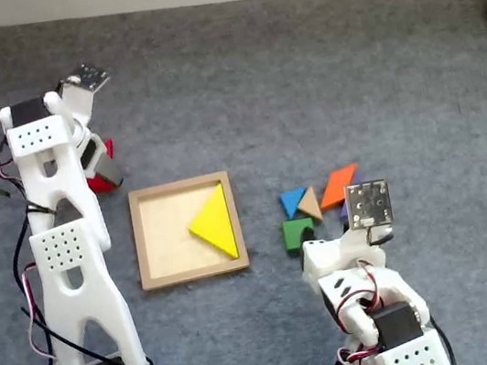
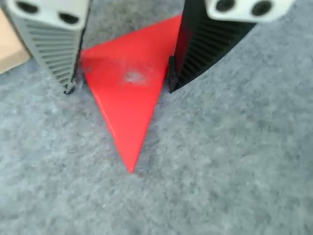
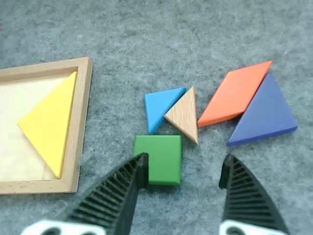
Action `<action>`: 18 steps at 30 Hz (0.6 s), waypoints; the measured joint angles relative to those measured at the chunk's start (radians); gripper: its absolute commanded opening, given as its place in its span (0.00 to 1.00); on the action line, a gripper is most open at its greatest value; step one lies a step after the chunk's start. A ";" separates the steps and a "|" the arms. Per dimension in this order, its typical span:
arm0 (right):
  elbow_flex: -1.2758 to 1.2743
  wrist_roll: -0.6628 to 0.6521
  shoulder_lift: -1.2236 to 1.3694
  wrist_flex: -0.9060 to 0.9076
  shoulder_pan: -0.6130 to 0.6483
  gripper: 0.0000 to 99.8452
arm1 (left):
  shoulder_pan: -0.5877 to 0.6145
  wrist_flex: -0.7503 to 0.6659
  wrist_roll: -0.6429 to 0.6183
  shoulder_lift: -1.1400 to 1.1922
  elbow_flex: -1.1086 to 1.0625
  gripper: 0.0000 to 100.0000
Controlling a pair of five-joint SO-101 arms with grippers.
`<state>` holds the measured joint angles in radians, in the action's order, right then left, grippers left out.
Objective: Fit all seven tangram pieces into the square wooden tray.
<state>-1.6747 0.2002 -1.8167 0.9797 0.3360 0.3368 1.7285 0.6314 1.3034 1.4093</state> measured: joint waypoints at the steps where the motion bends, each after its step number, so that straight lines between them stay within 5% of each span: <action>1: 0.000 0.000 0.000 0.000 0.000 0.24 | 0.000 0.000 0.011 0.006 0.003 0.27; 13: 0.000 0.000 0.000 0.000 0.000 0.24 | -0.009 0.032 0.140 0.060 0.012 0.13; 18: 0.000 0.000 0.000 0.000 0.000 0.24 | -0.011 0.038 0.143 0.052 0.003 0.22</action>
<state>-1.6747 0.2002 -1.8167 0.9797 0.3360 0.3261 1.7668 0.7741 1.3556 1.4124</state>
